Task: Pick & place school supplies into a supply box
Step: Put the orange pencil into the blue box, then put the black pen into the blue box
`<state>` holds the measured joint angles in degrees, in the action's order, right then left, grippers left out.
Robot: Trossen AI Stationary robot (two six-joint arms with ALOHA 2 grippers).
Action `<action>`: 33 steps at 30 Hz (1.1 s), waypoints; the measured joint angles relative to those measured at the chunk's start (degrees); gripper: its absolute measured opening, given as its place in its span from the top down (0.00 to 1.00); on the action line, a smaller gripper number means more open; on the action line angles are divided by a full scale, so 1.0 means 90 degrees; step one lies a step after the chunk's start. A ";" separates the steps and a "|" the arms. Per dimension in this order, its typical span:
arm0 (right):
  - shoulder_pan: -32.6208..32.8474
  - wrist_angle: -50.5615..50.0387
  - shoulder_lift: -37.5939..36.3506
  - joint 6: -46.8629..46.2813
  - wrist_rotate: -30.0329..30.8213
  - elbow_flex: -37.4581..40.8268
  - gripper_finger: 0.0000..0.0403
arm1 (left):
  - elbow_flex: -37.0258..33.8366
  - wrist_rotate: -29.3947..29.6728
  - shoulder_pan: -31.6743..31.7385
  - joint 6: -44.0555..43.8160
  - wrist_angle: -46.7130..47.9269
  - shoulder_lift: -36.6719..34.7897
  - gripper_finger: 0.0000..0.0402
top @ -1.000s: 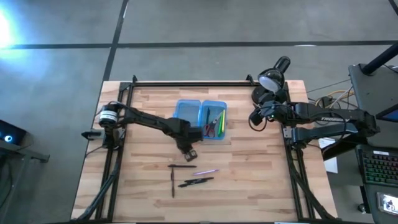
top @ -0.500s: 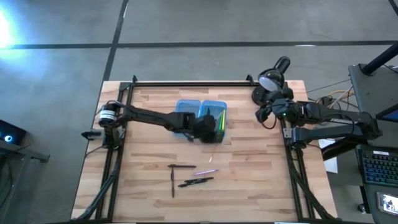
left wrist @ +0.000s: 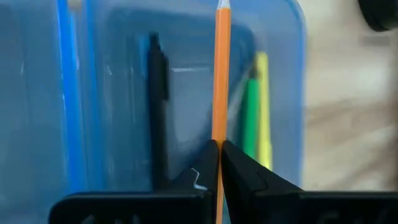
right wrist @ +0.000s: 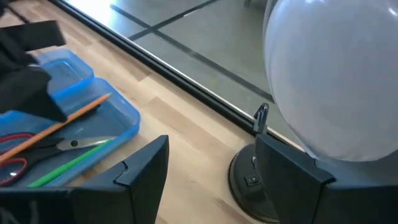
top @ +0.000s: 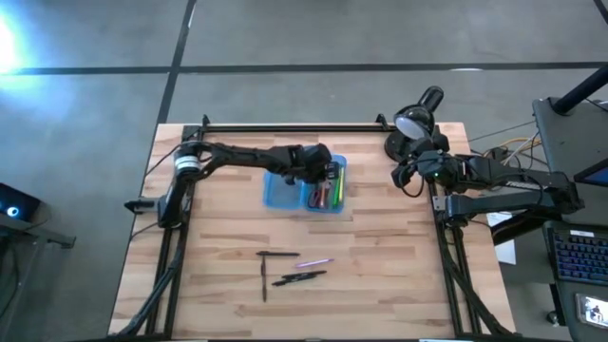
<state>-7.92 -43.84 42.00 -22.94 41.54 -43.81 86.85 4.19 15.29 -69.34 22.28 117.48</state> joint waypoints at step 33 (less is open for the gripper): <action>0.0002 -0.0089 0.0139 0.0095 0.0049 0.0263 0.43 | 0.1069 -0.0698 -0.3200 0.6012 0.4485 -0.0557 0.73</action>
<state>-7.90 -44.64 43.25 -22.09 41.98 -41.45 96.48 -2.10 -13.51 -15.23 62.65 112.47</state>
